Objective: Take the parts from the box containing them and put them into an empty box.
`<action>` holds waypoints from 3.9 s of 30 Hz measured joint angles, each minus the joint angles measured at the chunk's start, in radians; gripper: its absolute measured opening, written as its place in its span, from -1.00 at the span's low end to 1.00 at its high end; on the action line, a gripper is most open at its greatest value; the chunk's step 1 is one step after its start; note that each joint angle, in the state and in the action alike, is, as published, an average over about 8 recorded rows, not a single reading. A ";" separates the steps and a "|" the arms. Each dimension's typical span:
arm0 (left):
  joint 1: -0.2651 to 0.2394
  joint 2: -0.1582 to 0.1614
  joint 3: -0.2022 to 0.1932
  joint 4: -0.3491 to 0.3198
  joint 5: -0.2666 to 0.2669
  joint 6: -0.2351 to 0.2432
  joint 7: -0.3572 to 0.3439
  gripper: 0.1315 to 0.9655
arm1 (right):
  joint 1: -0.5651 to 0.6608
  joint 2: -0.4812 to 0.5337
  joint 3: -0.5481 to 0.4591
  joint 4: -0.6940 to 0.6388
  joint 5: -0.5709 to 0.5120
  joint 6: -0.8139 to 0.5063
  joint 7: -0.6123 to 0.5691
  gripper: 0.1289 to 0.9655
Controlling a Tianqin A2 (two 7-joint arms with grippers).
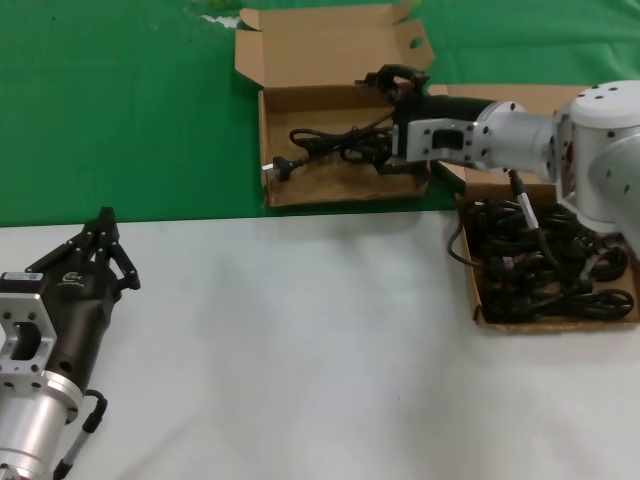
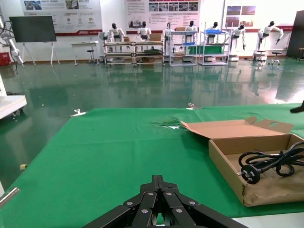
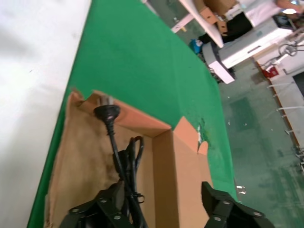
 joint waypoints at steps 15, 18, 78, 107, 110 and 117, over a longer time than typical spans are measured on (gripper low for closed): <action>0.000 0.000 0.000 0.000 0.000 0.000 0.000 -0.98 | -0.089 0.097 0.006 0.260 0.011 -0.082 0.211 0.49; 0.000 0.000 0.000 0.000 0.000 0.000 0.000 -0.98 | -0.127 0.121 -0.003 0.353 0.006 -0.082 0.274 0.64; 0.000 0.000 0.000 0.000 0.000 0.000 0.000 0.84 | -0.926 0.205 0.162 1.186 0.139 0.396 0.937 1.00; 0.000 0.000 0.000 0.000 0.000 0.000 0.000 1.00 | -1.282 0.235 0.241 1.541 0.202 0.617 1.223 1.00; 0.000 0.000 0.000 0.000 0.000 0.000 0.000 1.00 | -1.283 0.235 0.241 1.541 0.202 0.617 1.224 1.00; 0.000 0.000 0.000 0.000 0.000 0.000 0.000 1.00 | -1.283 0.235 0.241 1.541 0.202 0.617 1.224 1.00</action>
